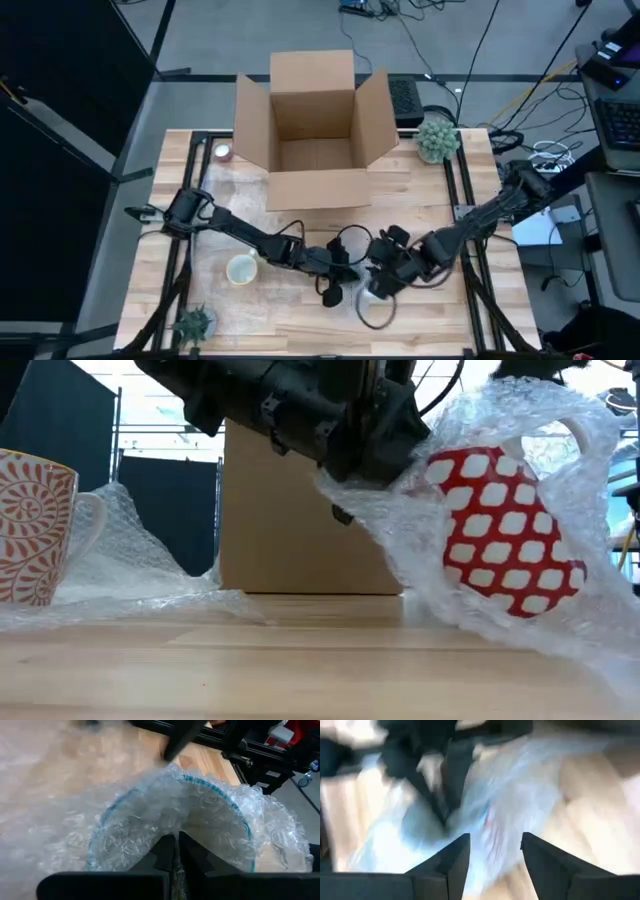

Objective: Wrap mug
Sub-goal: Wrap the red mug with the bubble wrap

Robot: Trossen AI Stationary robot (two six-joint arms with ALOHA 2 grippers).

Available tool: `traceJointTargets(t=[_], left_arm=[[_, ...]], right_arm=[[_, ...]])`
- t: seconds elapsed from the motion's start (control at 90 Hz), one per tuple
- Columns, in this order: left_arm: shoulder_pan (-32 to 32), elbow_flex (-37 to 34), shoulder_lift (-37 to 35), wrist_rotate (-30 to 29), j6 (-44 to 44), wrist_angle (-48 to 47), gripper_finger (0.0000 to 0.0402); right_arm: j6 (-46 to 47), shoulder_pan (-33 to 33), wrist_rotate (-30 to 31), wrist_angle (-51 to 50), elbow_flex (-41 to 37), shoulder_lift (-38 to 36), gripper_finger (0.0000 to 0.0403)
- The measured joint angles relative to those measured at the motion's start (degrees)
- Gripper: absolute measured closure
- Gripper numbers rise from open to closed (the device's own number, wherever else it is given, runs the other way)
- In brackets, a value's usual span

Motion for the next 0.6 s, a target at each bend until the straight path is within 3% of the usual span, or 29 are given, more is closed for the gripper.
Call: traceJointTargets(t=[0.144,0.333,0.6], left_arm=[[0.0,0.02,-0.11,-0.02,-0.02,0.72,0.04],[0.0,0.11,-0.13,0.02,-0.02,2.43,0.04],[0.0,1.11,-0.24,0.11,0.2,3.19,0.04]], right_arm=[[3.91,4.81,0.18,0.43,-1.57,0.56,0.0236],[7.26,6.16,3.1,13.16,-11.59,2.33,0.0236],[2.93,4.98,4.57,30.29,-20.17,2.32,0.0236]])
